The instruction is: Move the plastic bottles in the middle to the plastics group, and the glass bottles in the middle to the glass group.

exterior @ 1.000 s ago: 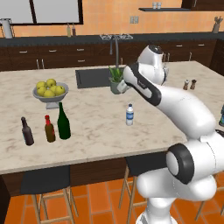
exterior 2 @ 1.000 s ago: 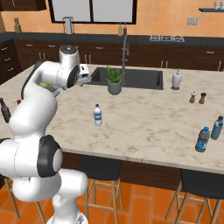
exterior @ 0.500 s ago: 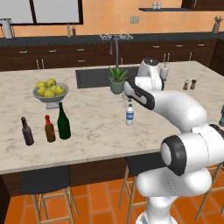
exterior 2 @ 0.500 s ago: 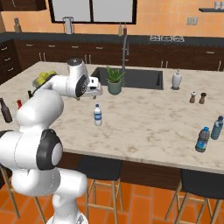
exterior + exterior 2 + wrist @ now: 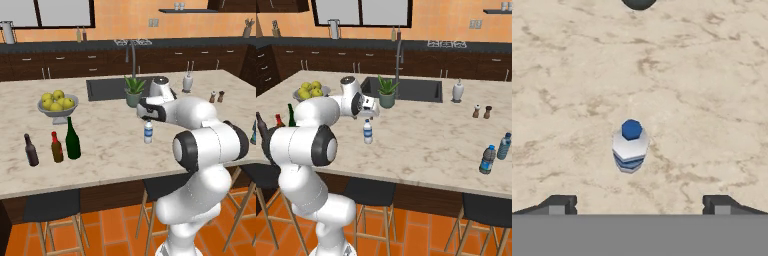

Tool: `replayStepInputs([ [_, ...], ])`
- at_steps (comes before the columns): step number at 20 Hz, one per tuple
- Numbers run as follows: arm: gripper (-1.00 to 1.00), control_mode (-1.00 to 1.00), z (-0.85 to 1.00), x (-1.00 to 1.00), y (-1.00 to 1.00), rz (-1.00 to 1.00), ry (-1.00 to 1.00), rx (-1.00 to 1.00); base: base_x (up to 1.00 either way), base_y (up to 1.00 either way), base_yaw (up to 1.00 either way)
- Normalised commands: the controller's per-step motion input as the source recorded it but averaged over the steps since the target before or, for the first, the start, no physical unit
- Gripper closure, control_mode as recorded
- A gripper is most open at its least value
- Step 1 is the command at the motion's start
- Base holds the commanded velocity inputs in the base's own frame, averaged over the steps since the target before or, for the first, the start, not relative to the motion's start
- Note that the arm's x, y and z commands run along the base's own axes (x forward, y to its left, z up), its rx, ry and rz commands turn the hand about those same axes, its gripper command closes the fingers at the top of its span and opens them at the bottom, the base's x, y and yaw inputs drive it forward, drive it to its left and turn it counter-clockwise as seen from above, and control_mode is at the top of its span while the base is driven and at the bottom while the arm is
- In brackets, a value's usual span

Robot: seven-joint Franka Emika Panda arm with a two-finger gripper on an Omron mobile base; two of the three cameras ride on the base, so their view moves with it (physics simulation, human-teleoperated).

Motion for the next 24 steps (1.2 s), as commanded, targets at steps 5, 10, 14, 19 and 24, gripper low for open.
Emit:
replayStepInputs([
  [5, -1.00, -1.00, -0.22, 0.29, 0.00, 0.00, 0.05, 0.01, 0.00, 0.00, 0.00],
  [10, -1.00, -1.00, -0.33, 0.15, -0.01, 0.00, 0.12, 0.00, 0.00, 0.00, 0.00],
  [14, -1.00, -1.00, -0.47, 0.29, 0.00, 0.00, 0.04, 0.01, 0.00, 0.00, 0.00],
  [19, -1.00, -1.00, -0.41, 0.36, 0.00, 0.00, 0.03, 0.01, 0.00, 0.00, 0.00],
  [24, -1.00, -1.00, -0.13, 0.13, 0.00, 0.00, 0.00, 0.00, 0.00, 0.00, 0.00],
])
